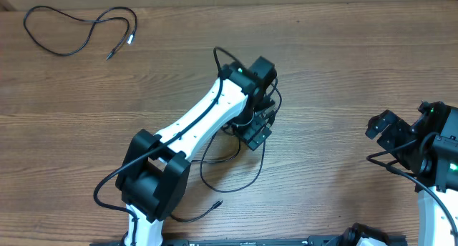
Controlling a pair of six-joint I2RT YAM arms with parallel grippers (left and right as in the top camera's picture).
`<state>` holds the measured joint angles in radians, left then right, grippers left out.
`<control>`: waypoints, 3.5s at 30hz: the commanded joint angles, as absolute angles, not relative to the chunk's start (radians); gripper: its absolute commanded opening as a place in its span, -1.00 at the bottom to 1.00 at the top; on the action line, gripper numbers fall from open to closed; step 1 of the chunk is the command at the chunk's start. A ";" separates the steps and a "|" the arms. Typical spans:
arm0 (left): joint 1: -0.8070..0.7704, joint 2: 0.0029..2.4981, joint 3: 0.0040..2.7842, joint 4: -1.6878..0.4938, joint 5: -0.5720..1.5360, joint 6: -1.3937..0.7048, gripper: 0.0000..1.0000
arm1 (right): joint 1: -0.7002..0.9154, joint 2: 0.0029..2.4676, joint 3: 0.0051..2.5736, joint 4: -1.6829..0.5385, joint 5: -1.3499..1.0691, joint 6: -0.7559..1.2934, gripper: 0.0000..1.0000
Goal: Untangle cables
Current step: 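Move the left gripper to the center pile and grasp a cable, then lift the grasped cable up and pull it left out of the pile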
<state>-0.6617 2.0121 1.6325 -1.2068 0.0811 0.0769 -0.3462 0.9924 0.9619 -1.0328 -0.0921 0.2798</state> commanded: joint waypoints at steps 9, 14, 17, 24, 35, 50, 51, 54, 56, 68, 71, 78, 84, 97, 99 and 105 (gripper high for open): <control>-0.687 1.995 1.406 -1.011 -0.033 -0.106 0.82 | -0.349 1.007 0.983 -1.027 -0.108 0.260 1.00; -0.688 1.995 1.363 -0.966 -0.033 -0.106 0.54 | -0.349 1.007 0.983 -1.027 -0.108 0.260 1.00; -0.688 1.995 1.360 -0.964 -0.033 -0.105 -0.81 | -0.349 1.007 0.983 -1.027 -0.108 0.260 1.00; -0.684 1.986 1.439 -1.021 -0.033 -0.077 -0.92 | -0.349 1.007 0.983 -1.027 -0.108 0.260 1.00; -0.554 1.873 2.171 -1.241 -0.039 -0.029 -0.92 | -0.349 1.007 0.983 -1.027 -0.111 0.260 1.00; -0.463 1.854 2.600 -1.185 -0.026 -0.029 -0.92 | -0.349 1.007 0.983 -1.020 -0.111 0.260 1.00; -0.463 1.855 2.600 -1.185 -0.026 -0.029 -0.92 | -0.349 1.007 0.983 -1.020 -0.111 0.260 1.00; -0.463 1.855 2.600 -1.188 -0.027 -0.020 -0.92 | -0.349 1.007 0.983 -1.021 -0.111 0.260 1.00; -0.463 1.853 2.600 -1.202 -0.042 0.023 -0.92 | -0.349 1.007 0.983 -1.020 -0.111 0.260 1.00; -0.465 1.853 2.600 -1.348 -0.628 0.092 -0.92 | -0.349 1.007 0.983 -1.019 -0.111 0.260 1.00; -0.466 1.853 2.600 -1.360 -0.564 0.192 -0.92 | -0.349 1.007 0.983 -1.020 -0.112 0.260 1.00; -0.479 1.857 2.600 -1.481 -0.058 0.552 -0.92 | -0.349 1.007 0.983 -1.020 -0.115 0.260 1.00; -0.477 1.857 2.600 -1.504 -0.102 0.605 -0.92 | -0.349 1.007 0.983 -1.020 -0.118 0.260 1.00; -0.476 1.857 2.600 -1.326 -0.519 0.266 -0.92 | -0.349 1.007 0.983 -1.019 -0.118 0.260 1.00; -0.476 1.857 2.600 -1.328 -0.535 0.270 -0.92 | -0.349 1.007 0.983 -1.019 -0.118 0.260 1.00; -0.476 1.858 2.600 -1.386 -0.561 0.385 -0.92 | -0.349 1.007 0.983 -1.019 -0.118 0.260 1.00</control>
<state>-0.4763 1.8591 2.5790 -1.3716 -0.5007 0.3420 -0.3462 1.0073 0.9619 -1.0229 -0.1085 0.2646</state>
